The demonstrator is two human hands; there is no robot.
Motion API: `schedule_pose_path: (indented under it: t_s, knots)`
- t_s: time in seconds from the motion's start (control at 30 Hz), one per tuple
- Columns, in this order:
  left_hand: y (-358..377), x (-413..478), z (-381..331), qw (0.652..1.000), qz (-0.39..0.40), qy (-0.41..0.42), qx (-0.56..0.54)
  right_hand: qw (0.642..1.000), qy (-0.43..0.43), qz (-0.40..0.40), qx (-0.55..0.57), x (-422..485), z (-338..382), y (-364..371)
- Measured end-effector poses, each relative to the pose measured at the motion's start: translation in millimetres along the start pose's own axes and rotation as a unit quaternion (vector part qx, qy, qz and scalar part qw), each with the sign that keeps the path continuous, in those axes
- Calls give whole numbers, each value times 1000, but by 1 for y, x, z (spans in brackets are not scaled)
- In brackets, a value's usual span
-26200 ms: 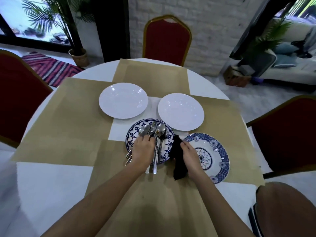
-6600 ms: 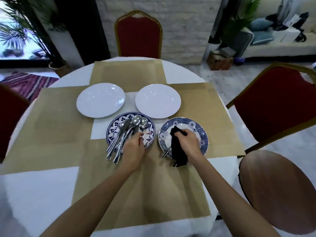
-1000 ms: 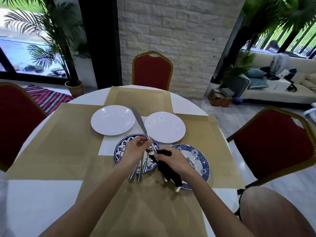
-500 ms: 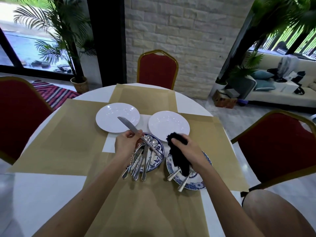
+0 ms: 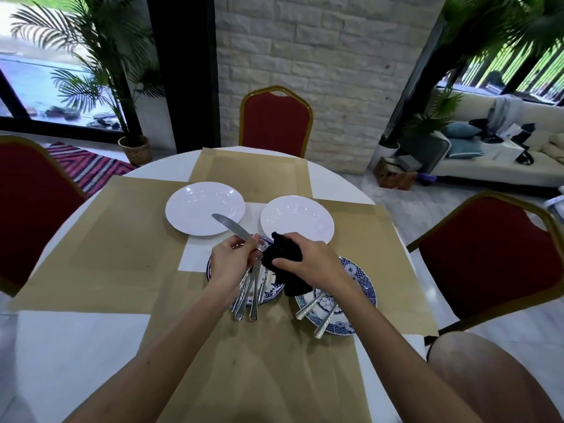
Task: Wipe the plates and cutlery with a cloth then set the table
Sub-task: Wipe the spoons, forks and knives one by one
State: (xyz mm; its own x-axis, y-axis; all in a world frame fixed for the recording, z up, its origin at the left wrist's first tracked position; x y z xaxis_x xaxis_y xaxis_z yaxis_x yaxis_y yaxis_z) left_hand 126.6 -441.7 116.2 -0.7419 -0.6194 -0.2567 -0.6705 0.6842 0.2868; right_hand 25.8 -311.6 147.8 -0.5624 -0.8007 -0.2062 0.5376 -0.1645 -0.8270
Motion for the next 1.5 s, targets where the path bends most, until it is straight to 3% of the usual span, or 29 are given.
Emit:
schedule_pose_path:
  t_s: [0.07, 0.27, 0.43, 0.57, 0.8, 0.97, 1.2, 1.4, 1.5]
  knots:
    - [1, 0, -1, 1000, 1, 2, 1, 999, -14, 16, -30, 2, 1, 5]
    - [0, 2, -11, 997, 12, 33, 71, 993, -37, 39, 105, -4, -6, 22]
    - [1, -2, -18, 997, 62, 27, 41, 977, -20, 125, 170, -8, -21, 18]
    - [10, -1, -17, 991, 102, 24, 84, 959, -35, 102, 260, -3, -10, 23]
    - [3, 3, -21, 993, 90, 22, 73, 954, -9, 153, 256, -20, -21, 20]
    - [13, 4, -18, 986, 131, 10, 103, 954, -21, 109, 277, -13, -14, 21]
    - [6, 3, -22, 991, 104, 12, 88, 953, -3, 146, 266, -24, -24, 26]
    - [12, 2, -18, 987, 120, 7, 105, 944, -19, 91, 315, -20, -12, 27]
    - [10, 5, -21, 989, 107, 11, 103, 936, -2, 103, 337, -29, -17, 29]
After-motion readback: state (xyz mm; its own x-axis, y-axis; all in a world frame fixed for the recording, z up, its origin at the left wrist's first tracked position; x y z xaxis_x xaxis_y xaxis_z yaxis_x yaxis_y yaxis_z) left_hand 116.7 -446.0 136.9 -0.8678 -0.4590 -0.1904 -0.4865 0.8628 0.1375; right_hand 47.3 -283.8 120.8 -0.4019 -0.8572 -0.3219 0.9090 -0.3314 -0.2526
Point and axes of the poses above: each hand's wrist, its own x-axis towards the middle knuckle, its own y-axis out of the palm, z = x × y, the point moved 3 cm from there along x, towards the middle knuckle, and after that the axes turned 11 degrees about z, right-handed, at the moved point
